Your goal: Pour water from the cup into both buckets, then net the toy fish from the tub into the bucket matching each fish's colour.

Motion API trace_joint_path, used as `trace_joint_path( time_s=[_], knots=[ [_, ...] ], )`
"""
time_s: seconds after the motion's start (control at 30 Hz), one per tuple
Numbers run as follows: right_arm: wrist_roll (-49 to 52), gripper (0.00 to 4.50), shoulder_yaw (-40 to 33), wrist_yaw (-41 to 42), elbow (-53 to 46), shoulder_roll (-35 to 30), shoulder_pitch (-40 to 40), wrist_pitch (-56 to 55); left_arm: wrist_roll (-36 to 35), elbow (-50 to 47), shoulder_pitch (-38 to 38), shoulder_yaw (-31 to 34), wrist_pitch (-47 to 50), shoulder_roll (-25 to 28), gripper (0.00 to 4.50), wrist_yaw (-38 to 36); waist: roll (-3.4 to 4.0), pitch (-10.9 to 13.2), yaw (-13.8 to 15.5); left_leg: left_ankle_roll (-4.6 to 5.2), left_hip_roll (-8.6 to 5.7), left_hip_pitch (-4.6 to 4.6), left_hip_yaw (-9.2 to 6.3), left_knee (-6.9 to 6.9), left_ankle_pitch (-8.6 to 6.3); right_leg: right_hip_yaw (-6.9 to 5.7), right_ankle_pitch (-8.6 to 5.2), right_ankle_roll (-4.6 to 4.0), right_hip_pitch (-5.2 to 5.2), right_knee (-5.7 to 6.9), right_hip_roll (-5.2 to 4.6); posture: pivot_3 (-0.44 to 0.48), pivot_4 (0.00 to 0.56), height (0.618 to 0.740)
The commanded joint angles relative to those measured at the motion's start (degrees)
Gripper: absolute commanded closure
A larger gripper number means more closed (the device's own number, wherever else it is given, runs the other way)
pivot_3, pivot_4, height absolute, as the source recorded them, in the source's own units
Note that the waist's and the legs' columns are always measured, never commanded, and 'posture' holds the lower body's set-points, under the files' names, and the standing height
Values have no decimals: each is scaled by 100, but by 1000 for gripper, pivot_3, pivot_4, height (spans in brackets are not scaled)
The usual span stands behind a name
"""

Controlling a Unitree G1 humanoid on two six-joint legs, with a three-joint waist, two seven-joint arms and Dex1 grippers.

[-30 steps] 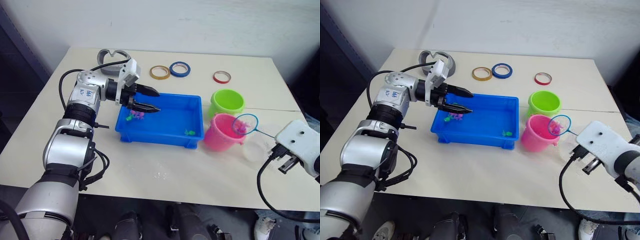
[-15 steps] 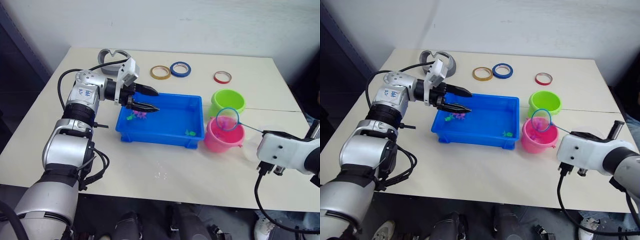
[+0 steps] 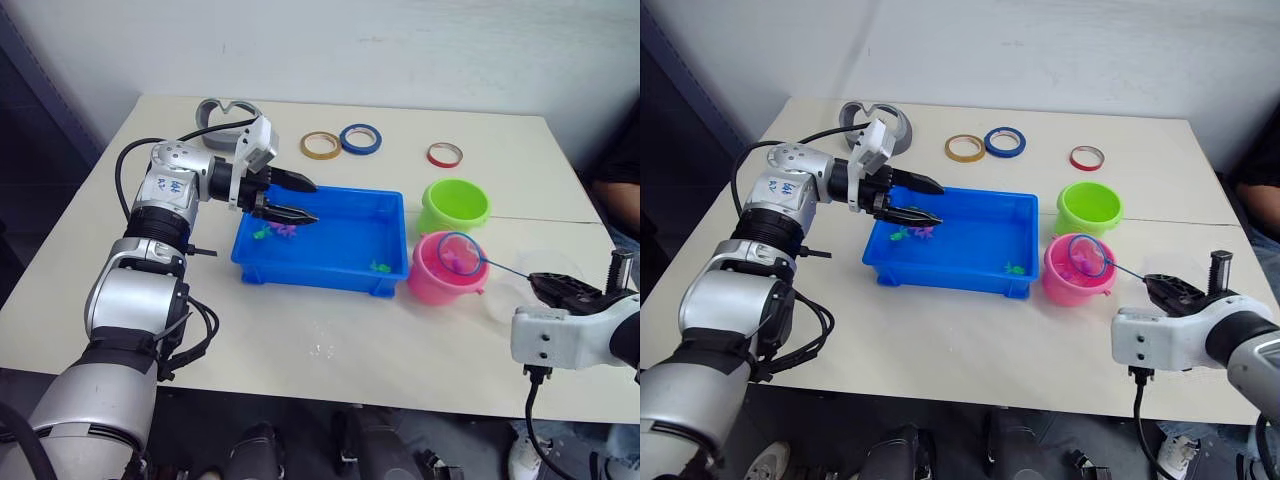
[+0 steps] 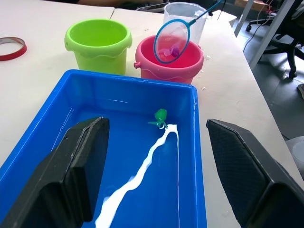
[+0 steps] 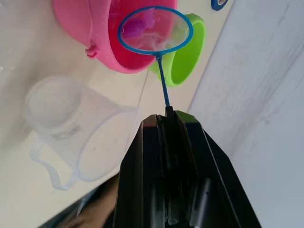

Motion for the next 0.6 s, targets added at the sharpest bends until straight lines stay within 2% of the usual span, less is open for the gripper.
trace_joint_path(
  time_s=[0.03,0.37,0.6],
  knots=[
    [-514,4500,-262,2,-197,177,-92,-419,9,3,-184,110,-130,16,904,-81,0,0,-1,0,0,0,0,2,0,0,0,0,0,1,0,0,150,693],
    [-1207,4500,-210,-32,6,757,-447,-1148,35,68,-216,112,-206,32,904,-79,0,0,-4,-1,-2,3,2,8,0,1,0,0,1,11,0,0,150,693],
    [-1039,4500,-154,312,-85,1122,-710,-1035,49,121,-240,111,-238,46,904,-86,0,0,-13,-2,-3,9,3,16,1,2,0,-1,2,25,0,0,150,693]
  ],
)
